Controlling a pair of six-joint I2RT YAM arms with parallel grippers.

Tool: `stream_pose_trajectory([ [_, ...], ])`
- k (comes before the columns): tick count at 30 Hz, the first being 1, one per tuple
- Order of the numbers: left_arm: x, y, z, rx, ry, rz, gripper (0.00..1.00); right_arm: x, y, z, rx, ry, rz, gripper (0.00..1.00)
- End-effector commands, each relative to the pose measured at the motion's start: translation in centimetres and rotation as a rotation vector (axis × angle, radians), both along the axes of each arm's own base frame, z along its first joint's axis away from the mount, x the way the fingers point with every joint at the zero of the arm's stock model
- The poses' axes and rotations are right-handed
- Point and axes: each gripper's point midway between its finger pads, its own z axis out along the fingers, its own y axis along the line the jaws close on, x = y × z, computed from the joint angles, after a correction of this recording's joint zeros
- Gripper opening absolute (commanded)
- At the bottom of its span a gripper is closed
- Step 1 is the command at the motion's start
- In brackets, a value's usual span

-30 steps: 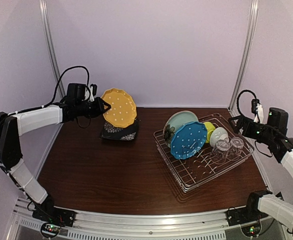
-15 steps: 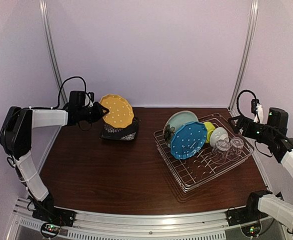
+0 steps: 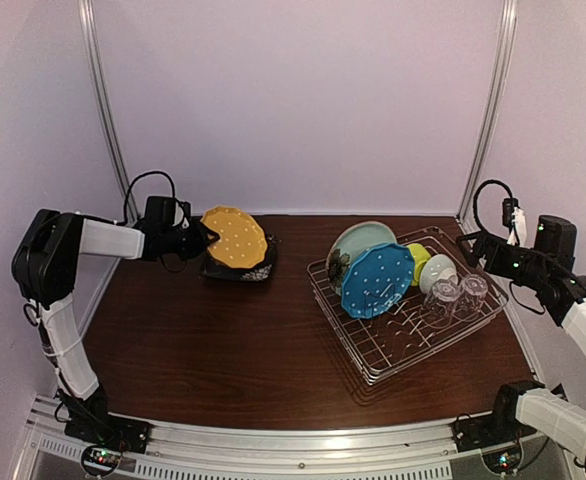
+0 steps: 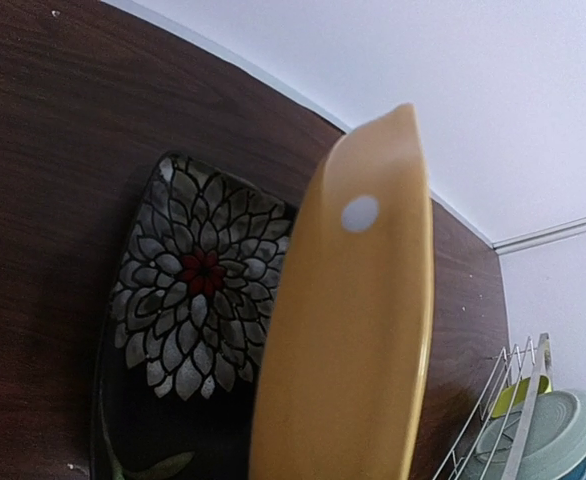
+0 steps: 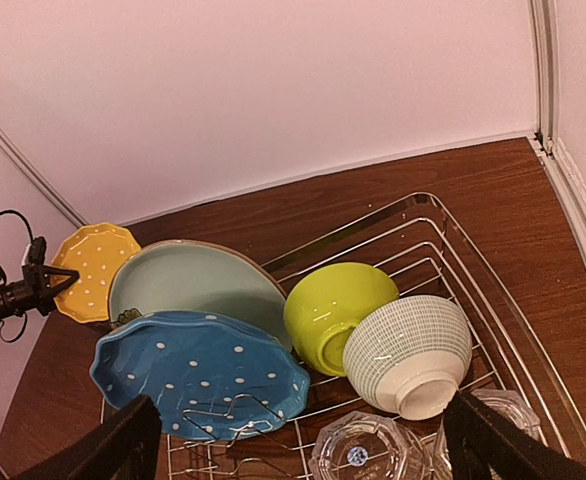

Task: Unload the mixed dishes from the dish rack
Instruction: Place the plate on the plate.

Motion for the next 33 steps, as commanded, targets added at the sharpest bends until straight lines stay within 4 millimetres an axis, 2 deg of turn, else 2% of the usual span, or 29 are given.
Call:
stream_pose_trajectory([
  [1, 2.2, -0.7, 5.0, -0.098, -0.197, -0.023, 0.00, -0.1, 0.1, 0.0, 0.002, -0.001, 0.007, 1.00],
  [13, 2.5, -0.6, 2.0, -0.098, -0.142, -0.010, 0.03, -0.1, 0.1, -0.1, 0.001, 0.002, 0.006, 1.00],
  [27, 2.7, 0.5, -0.2, -0.061, -0.087, 0.031, 0.26, -0.1, 0.1, -0.3, 0.002, 0.005, 0.006, 1.00],
  [33, 2.6, 1.0, -0.9, -0.028, -0.066, 0.048, 0.32, -0.1, 0.0, -0.2, 0.002, 0.003, 0.004, 1.00],
])
